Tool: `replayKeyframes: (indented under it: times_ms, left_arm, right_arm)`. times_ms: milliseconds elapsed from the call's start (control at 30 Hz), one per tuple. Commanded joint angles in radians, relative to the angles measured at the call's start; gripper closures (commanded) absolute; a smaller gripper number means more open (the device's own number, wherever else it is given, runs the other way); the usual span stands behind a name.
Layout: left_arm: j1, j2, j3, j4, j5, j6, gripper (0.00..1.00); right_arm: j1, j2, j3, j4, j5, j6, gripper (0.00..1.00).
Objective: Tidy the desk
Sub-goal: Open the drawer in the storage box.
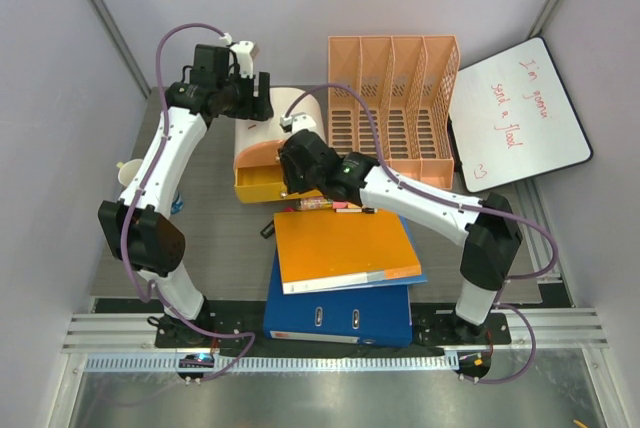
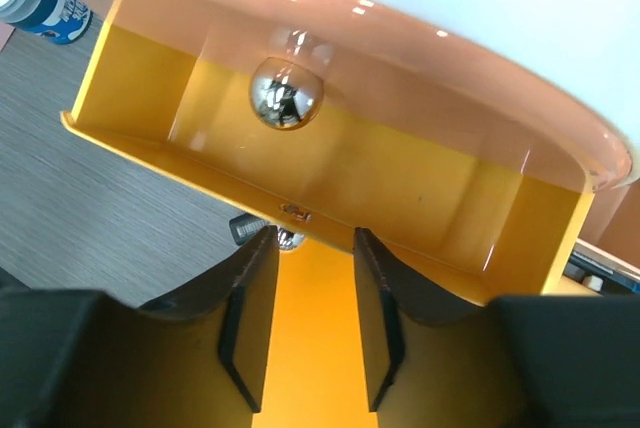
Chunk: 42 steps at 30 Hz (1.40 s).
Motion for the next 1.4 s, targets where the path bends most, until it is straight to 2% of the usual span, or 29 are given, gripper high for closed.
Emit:
replayKeyframes:
  times_ms: [0, 33, 200, 467, 900, 1367]
  left_arm:
    - [-0.001, -0.04, -0.013, 0.005, -0.009, 0.006, 0.27]
    - [-0.002, -0.041, -0.014, 0.005, -0.009, 0.006, 0.27]
    - [-0.001, -0.045, -0.016, 0.005, -0.009, 0.009, 0.27]
    - [-0.002, -0.053, -0.02, 0.004, -0.009, 0.009, 0.27]
    - [-0.001, -0.048, -0.013, -0.002, -0.011, 0.014, 0.27]
    - [-0.001, -0.041, -0.02, -0.002, -0.006, 0.022, 0.27]
  right_arm:
    - [0.057, -0.08, 0.01, -0.023, 0.053, 0.007, 0.55]
    - [0.068, -0.085, 0.011, -0.023, 0.064, 0.007, 0.52]
    - [0.115, -0.103, 0.014, -0.031, 0.093, 0.033, 0.52]
    - [0.118, -0.085, -0.072, -0.006, 0.108, 0.094, 0.55]
    - [0.112, 0.027, -0.046, 0.054, 0.119, 0.09, 0.59]
    - [0.102, 0.047, -0.072, 0.161, 0.153, 0.094, 0.6]
